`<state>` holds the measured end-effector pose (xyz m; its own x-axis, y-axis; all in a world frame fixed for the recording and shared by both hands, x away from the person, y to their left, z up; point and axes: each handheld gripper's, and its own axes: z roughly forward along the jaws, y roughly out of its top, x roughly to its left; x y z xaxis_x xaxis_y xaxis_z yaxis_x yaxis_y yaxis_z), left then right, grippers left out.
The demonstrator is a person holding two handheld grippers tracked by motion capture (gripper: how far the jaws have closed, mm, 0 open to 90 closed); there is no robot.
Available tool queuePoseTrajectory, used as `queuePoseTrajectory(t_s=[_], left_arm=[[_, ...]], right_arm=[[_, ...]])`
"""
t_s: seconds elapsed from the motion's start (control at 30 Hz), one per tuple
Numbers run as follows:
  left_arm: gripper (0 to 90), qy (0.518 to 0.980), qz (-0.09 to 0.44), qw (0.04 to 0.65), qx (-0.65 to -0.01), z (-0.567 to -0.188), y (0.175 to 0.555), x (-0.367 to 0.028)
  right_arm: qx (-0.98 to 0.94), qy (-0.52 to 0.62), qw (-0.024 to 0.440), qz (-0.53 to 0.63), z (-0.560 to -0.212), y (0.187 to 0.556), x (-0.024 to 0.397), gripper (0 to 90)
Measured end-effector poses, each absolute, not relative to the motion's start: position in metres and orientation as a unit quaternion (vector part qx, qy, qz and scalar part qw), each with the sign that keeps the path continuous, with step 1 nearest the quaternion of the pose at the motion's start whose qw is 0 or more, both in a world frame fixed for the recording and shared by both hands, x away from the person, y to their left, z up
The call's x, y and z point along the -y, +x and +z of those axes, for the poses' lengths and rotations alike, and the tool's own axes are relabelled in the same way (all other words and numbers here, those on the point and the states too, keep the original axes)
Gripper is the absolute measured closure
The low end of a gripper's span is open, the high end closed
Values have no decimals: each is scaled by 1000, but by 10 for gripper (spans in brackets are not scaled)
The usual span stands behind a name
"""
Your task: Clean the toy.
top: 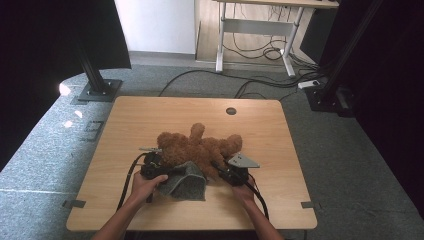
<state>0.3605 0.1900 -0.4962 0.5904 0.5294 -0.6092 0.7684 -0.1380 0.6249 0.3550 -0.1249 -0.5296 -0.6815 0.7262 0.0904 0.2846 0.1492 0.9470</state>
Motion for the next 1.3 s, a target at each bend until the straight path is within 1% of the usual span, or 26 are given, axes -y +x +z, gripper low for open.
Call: queuePoseTrajectory(t_s=[0.13,0.17,0.23,0.43,0.73,0.83,0.93,1.0,1.03,1.17,1.3], left_arm=[[722,737,-98,523,-416,-466,355,-192],[722,737,-84,528,-414,-458,357,-191],[722,733,-75,536,-413,-450,362,-188],[723,732,-57,544,-407,-433,389,-155],[726,761,-33,513,-397,-424,419,-87],[725,768,-38,499,-401,-428,427,-70],[724,789,-27,460,-407,-441,432,-56],[725,798,-12,440,-411,-449,432,-53],[727,799,-14,438,-411,-450,432,-55],[731,798,-5,442,-411,-448,427,-66],[735,785,-2,455,-420,-447,421,-89]], right_arm=[[-737,343,189,551,-530,349,124,728],[-738,342,186,551,-530,348,124,729],[-739,339,184,553,-530,346,124,729],[-744,329,180,554,-532,337,123,731],[-755,308,199,543,-533,329,119,733],[-759,302,206,539,-534,326,118,733],[-762,298,212,534,-534,325,118,733],[-764,297,214,531,-535,324,118,733],[-765,298,214,529,-535,324,118,733],[-765,302,216,526,-536,322,116,733],[-762,314,213,525,-536,323,117,733]])
